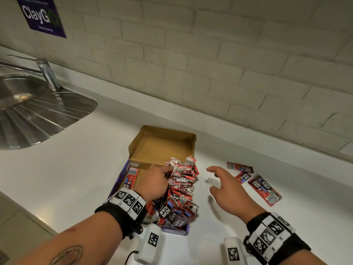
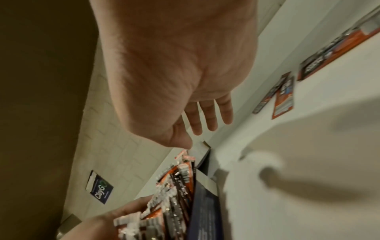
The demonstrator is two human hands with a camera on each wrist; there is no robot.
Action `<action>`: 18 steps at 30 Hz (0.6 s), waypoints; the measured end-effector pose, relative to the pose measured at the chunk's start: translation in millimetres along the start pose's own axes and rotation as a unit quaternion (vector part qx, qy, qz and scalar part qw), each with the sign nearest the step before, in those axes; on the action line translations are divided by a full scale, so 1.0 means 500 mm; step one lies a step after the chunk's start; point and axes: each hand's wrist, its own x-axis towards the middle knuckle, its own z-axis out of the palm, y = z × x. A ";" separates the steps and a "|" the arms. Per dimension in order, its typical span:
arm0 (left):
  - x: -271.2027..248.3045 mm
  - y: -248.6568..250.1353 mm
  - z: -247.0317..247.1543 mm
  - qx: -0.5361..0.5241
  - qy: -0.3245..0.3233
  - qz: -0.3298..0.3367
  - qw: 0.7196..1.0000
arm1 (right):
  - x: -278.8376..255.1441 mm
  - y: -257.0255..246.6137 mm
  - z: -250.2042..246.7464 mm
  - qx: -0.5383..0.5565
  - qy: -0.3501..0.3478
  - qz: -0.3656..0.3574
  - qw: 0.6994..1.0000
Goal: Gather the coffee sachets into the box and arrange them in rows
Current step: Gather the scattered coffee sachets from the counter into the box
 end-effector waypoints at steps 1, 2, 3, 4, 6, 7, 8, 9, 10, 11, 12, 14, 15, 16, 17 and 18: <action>-0.005 0.004 -0.001 -0.026 -0.009 -0.008 1.000 | -0.003 0.011 0.004 0.010 -0.009 0.015 1.000; -0.007 0.003 -0.001 -0.050 -0.013 -0.016 0.999 | -0.003 0.019 0.008 0.023 -0.017 0.030 0.999; -0.009 0.003 -0.003 -0.076 -0.019 -0.034 0.996 | 0.000 0.025 0.012 0.038 -0.026 0.047 0.998; -0.009 0.005 -0.001 -0.102 -0.022 -0.042 0.994 | 0.003 0.027 0.016 0.057 -0.036 0.063 0.996; -0.014 0.012 0.003 -0.130 -0.031 -0.057 0.989 | 0.014 0.024 0.022 0.080 -0.069 0.082 0.991; -0.019 0.020 0.006 -0.136 -0.039 -0.053 0.988 | 0.021 0.020 0.026 0.075 -0.088 0.082 0.990; -0.024 0.024 0.009 -0.145 -0.047 -0.043 0.987 | 0.028 0.014 0.029 0.064 -0.107 0.079 0.989; -0.029 0.033 0.010 -0.134 -0.057 -0.030 0.989 | 0.034 0.007 0.033 0.052 -0.121 0.075 0.988; -0.032 0.039 0.012 -0.115 -0.066 -0.008 0.991 | 0.039 0.001 0.035 0.045 -0.129 0.071 0.988; -0.031 0.042 0.012 -0.091 -0.075 0.005 0.993 | 0.044 -0.002 0.037 0.043 -0.130 0.068 0.988; -0.025 0.037 0.015 -0.075 -0.075 0.016 0.994 | 0.048 -0.004 0.038 0.043 -0.128 0.067 0.989; -0.020 0.030 0.010 -0.078 -0.075 0.004 0.994 | 0.049 -0.007 0.038 0.048 -0.123 0.069 0.989; -0.014 0.023 0.009 -0.086 -0.071 -0.009 0.994 | 0.048 -0.006 0.037 0.052 -0.122 0.072 0.989; -0.010 0.017 0.007 -0.095 -0.064 -0.019 0.993 | 0.047 -0.003 0.036 0.054 -0.121 0.074 0.988; -0.011 0.017 0.002 -0.110 -0.060 -0.031 0.992 | 0.045 0.000 0.034 0.053 -0.121 0.075 0.988; -0.007 0.013 0.002 -0.128 -0.054 -0.035 0.990 | 0.043 0.004 0.033 0.052 -0.121 0.076 0.988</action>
